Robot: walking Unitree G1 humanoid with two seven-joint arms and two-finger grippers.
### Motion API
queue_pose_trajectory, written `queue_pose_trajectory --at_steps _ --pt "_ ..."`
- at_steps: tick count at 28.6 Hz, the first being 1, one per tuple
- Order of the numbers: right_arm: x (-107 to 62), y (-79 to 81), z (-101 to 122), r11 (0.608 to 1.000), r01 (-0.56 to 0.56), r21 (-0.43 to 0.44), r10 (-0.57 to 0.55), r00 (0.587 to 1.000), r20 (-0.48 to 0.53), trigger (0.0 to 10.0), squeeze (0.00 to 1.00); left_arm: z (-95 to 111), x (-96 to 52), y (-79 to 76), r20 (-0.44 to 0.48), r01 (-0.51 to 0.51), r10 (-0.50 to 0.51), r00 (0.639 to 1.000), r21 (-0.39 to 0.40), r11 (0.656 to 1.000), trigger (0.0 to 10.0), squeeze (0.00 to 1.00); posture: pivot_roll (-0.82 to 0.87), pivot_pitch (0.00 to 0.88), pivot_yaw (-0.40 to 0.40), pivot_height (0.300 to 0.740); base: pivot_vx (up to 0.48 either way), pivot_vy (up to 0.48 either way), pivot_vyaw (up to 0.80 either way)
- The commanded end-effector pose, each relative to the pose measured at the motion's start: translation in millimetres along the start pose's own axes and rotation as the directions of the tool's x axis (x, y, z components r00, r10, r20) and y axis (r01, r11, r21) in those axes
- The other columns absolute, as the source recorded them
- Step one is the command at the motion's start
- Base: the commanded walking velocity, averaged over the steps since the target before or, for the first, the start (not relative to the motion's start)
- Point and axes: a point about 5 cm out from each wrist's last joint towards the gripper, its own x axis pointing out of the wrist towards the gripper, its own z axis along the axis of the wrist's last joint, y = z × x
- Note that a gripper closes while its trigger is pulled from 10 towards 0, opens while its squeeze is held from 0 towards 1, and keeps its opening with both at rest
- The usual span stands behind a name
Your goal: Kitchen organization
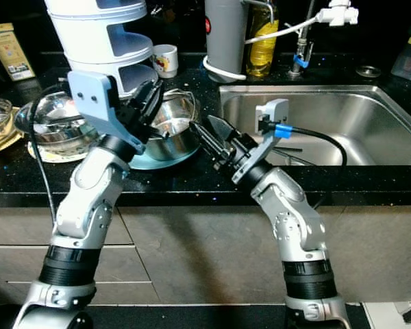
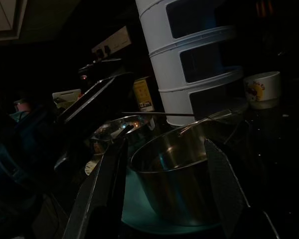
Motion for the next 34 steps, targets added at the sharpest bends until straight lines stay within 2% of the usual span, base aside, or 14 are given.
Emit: queue_pose_trajectory --at_steps 1,7,9,13,20,23,24,27,34 --pt "2.1 -0.1 -1 1.0 0.001 0.009 -0.001 1.0 -0.01 10.0 0.0 5 1.2 0.0 0.01 -0.002 0.001 1.0 0.021 1.0 0.0 0.0 0.0 0.0 0.002 0.74 0.0 0.0 0.0" --pt "1.8 -0.7 0 1.0 -0.006 0.011 0.007 1.0 -0.018 10.0 0.0 -5 -3.9 13.3 -0.113 -0.093 0.105 0.988 0.106 0.99 0.0 0.0 0.01 0.0 -0.001 0.74 0.0 0.0 0.0" --pt "1.7 -0.8 0 1.0 -0.006 0.01 0.007 1.0 -0.017 10.0 0.0 -5 -4.1 14.4 -0.116 -0.099 0.113 0.987 0.116 0.988 0.0 0.0 0.01 0.0 -0.001 0.74 0.0 0.0 0.0" --pt "1.6 -0.5 0 1.0 -0.011 0.019 0.011 1.0 -0.012 10.0 0.0 3 -4.2 25.8 -0.094 -0.155 0.183 0.979 0.251 0.955 0.0 0.0 0.01 0.0 -0.002 0.74 0.0 0.0 0.0" --pt "1.0 -0.4 1 1.0 -0.015 0.019 0.015 1.0 -0.016 10.0 0.0 15 0.8 20.7 -0.084 -0.11 0.132 0.988 0.223 0.969 0.0 0.0 0.01 0.0 -0.002 0.74 0.0 0.0 0.0" --pt "0.8 -0.4 1 1.0 -0.018 0.021 0.018 1.0 -0.016 10.0 0.0 12 0.6 16.7 -0.162 -0.042 0.079 0.984 0.221 0.974 0.0 0.0 0.01 0.0 0.0 0.74 0.0 0.0 0.0" --pt "0.8 -0.4 1 1.0 -0.018 0.021 0.018 1.0 -0.016 10.0 0.0 12 0.6 16.7 -0.162 -0.042 0.079 0.984 0.221 0.974 0.0 0.0 0.01 0.0 0.0 0.74 0.0 0.0 0.0" --pt "0.7 -0.4 2 0.999 -0.021 0.024 0.021 1.0 -0.014 10.0 0.0 11 -3.7 28.0 -0.235 -0.042 0.101 0.967 0.244 0.969 0.0 0.0 0.01 0.0 0.002 0.74 0.0 0.0 0.0" --pt "0.1 -0.2 1 0.999 -0.029 0.036 0.029 0.999 -0.013 10.0 0.0 21 -3.0 29.0 -0.269 -0.008 0.069 0.961 0.224 0.975 0.0 0.0 0.01 0.0 -0.001 0.74 0.0 0.0 0.0"
